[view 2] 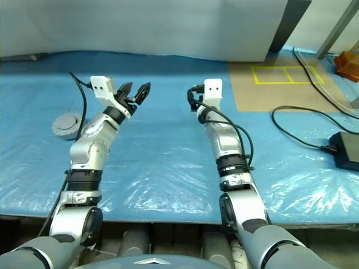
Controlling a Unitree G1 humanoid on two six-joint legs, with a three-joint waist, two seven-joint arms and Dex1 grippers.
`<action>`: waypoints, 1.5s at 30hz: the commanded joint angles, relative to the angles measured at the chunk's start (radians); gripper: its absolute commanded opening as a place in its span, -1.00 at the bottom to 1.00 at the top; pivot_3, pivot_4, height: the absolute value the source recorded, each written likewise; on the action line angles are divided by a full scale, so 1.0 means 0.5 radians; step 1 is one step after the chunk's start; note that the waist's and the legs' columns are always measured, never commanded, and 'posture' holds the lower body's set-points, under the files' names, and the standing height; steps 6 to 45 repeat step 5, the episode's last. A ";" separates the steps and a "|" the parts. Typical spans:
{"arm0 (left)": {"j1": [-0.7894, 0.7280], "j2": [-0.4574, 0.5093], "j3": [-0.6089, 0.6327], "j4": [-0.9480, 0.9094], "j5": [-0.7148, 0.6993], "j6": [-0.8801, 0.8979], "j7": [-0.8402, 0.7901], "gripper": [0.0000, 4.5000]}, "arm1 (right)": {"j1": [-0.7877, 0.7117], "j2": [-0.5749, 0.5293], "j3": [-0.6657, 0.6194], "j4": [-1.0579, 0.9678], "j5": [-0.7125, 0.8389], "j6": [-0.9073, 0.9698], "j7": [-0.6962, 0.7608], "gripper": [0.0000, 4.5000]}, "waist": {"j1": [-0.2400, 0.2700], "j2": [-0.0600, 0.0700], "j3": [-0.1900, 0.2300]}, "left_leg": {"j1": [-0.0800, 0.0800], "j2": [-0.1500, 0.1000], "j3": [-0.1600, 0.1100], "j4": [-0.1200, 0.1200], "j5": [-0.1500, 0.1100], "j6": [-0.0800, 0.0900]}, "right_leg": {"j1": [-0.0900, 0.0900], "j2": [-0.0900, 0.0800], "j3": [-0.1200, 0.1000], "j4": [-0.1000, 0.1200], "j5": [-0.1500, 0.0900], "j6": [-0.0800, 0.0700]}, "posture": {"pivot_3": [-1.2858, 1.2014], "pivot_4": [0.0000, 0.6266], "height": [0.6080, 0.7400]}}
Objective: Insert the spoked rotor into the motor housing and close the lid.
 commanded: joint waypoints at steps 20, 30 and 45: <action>0.157 0.077 0.041 -0.316 -0.011 0.077 0.060 0.79 | -0.058 0.056 0.027 -0.002 -0.006 -0.171 0.052 0.29 | 0.001 0.000 0.000 | 0.000 0.000 0.000 0.000 0.000 0.000 | 0.000 0.000 0.000 0.000 0.000 0.000 | 0.03 -0.52 1.00; 0.157 0.077 0.041 -0.316 -0.011 0.077 0.060 0.79 | -0.058 0.056 0.027 -0.002 -0.006 -0.171 0.052 0.29 | 0.001 0.000 0.000 | 0.000 0.000 0.000 0.000 0.000 0.000 | 0.000 0.000 0.000 0.000 0.000 0.000 | 0.03 -0.52 1.00; 0.157 0.077 0.041 -0.316 -0.011 0.077 0.060 0.79 | -0.058 0.056 0.027 -0.002 -0.006 -0.171 0.052 0.29 | 0.001 0.000 0.000 | 0.000 0.000 0.000 0.000 0.000 0.000 | 0.000 0.000 0.000 0.000 0.000 0.000 | 0.03 -0.52 1.00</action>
